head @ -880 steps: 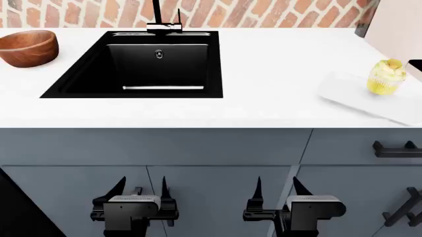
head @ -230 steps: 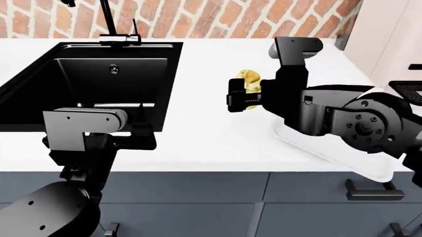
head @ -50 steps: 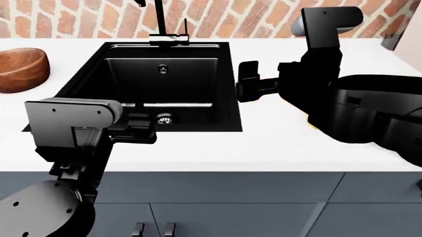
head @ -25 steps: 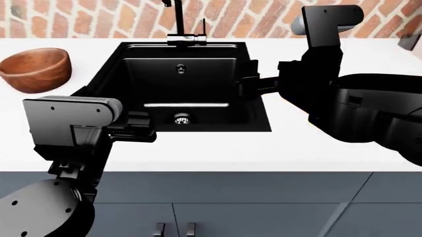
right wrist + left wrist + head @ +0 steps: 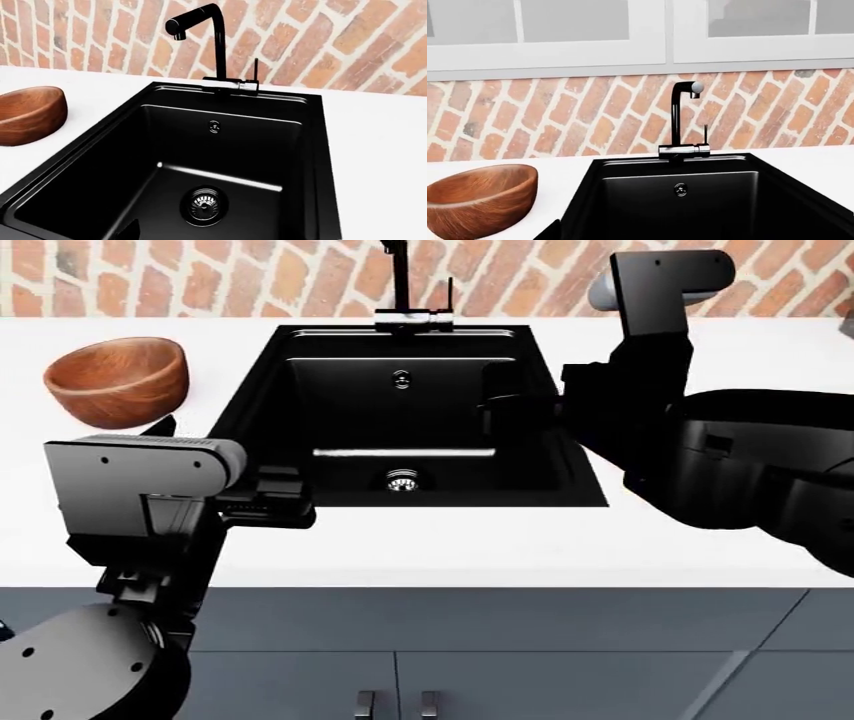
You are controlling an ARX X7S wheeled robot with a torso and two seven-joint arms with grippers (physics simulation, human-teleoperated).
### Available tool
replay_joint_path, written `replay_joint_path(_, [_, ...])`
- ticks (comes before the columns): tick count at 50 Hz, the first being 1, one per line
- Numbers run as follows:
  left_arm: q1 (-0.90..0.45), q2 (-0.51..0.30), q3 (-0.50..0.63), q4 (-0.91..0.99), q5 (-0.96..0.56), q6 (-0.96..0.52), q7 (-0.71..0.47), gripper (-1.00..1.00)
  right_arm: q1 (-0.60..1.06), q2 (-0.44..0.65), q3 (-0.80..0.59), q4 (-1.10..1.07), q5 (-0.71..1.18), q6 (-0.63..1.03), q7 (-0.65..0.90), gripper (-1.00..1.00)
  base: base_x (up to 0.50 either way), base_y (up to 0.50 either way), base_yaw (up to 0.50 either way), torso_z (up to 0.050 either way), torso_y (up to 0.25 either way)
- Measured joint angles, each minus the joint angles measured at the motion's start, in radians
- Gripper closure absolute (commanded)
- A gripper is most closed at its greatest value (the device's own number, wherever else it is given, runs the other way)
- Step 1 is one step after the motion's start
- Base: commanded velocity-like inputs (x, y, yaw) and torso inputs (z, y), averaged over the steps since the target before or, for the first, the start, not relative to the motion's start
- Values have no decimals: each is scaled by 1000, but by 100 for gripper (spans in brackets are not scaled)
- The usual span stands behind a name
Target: Move the fresh-baked cupcake off the tray onto the counter, and place the bowl used for mixing into the sink.
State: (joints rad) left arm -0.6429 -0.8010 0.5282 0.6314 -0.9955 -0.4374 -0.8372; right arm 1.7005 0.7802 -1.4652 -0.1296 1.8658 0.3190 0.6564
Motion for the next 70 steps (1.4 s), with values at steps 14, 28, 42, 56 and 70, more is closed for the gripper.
replay_joint_path(14, [0, -2, -1, 3, -3, -1, -1, -100, -4, -2, 1, 0, -6, 3, 0, -100, 0, 217, 0, 0, 0])
replay_joint_path(28, [-5, 0, 0, 1, -2, -3, 1, -100, -4, -4, 3, 0, -7, 9, 3, -100, 0, 223, 0, 0, 0])
replay_joint_path(42, [-7, 4, 2, -3, 1, -4, 2, -100, -7, -7, 4, 8, -11, 14, -1, -100, 0, 225, 0, 0, 0])
replay_joint_path(56, [-3, 0, 0, 0, -1, -2, 3, -100, -10, -6, 8, 3, -11, 16, 1, -100, 0, 227, 0, 0, 0])
replay_joint_path(70, [-6, 3, 1, -1, -1, -4, 3, -100, -12, -9, 11, 7, -12, 19, -3, -100, 0, 228, 0, 0, 0])
